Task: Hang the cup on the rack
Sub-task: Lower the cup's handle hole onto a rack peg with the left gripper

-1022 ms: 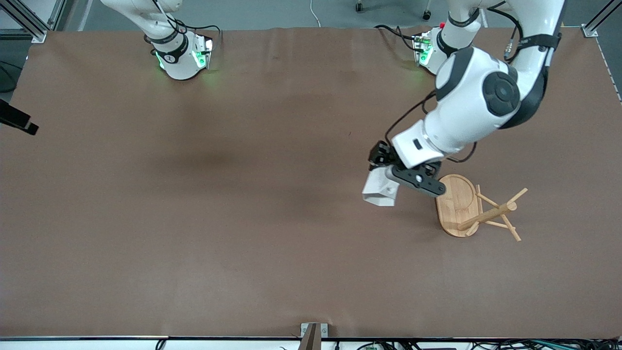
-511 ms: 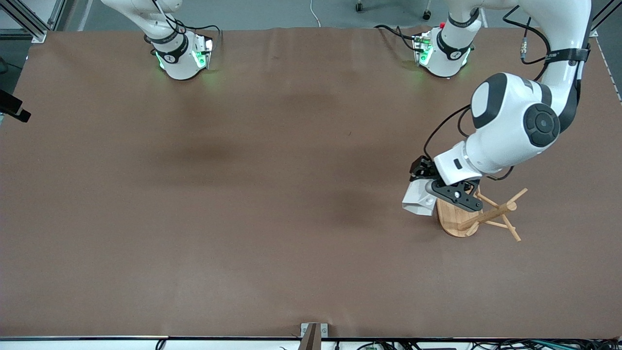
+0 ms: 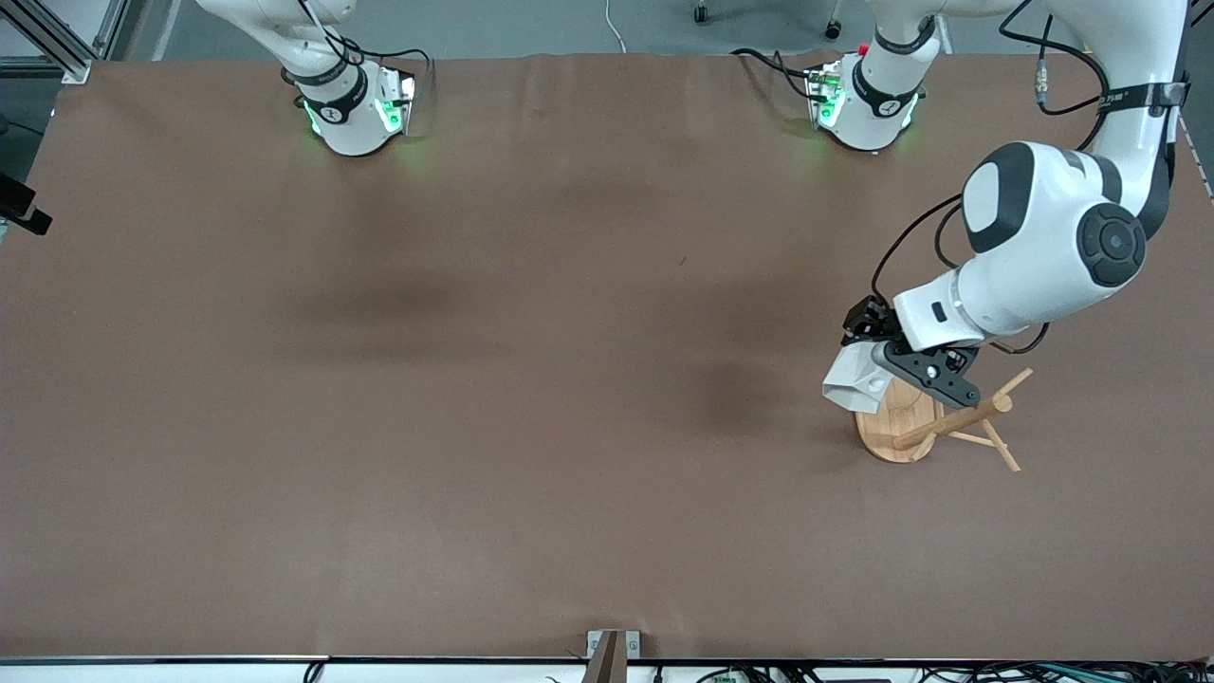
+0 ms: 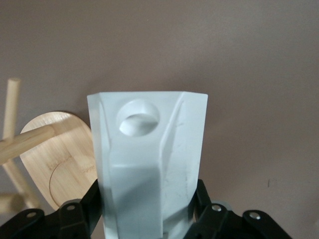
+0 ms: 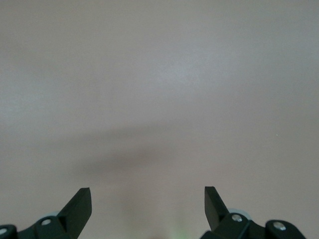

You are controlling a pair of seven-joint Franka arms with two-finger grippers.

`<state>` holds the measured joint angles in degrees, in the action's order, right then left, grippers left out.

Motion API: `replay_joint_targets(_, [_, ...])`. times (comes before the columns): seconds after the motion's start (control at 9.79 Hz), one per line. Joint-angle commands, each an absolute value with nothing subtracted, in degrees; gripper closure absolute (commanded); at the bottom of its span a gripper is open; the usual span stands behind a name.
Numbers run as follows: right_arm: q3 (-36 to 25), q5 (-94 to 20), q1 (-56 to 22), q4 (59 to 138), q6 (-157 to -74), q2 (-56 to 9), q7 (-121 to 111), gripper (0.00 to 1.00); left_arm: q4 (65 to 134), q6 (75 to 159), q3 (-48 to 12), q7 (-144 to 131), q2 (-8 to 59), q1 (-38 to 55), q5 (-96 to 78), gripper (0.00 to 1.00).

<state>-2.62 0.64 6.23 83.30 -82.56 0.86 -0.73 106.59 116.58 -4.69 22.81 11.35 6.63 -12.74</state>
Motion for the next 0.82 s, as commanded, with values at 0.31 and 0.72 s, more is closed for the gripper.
replay_joint_targets(0.31, [-0.6,1.3,7.5,83.8,-82.7,1.8,0.6,0.00,109.6,115.6,-1.9,24.2,10.7,6.5,-12.0,0.99])
replay_joint_targets(0.72, [-0.7,1.3,7.1,83.8,-82.7,1.8,0.7,0.00,109.3,115.9,-0.9,24.6,11.5,6.6,-12.0,0.99])
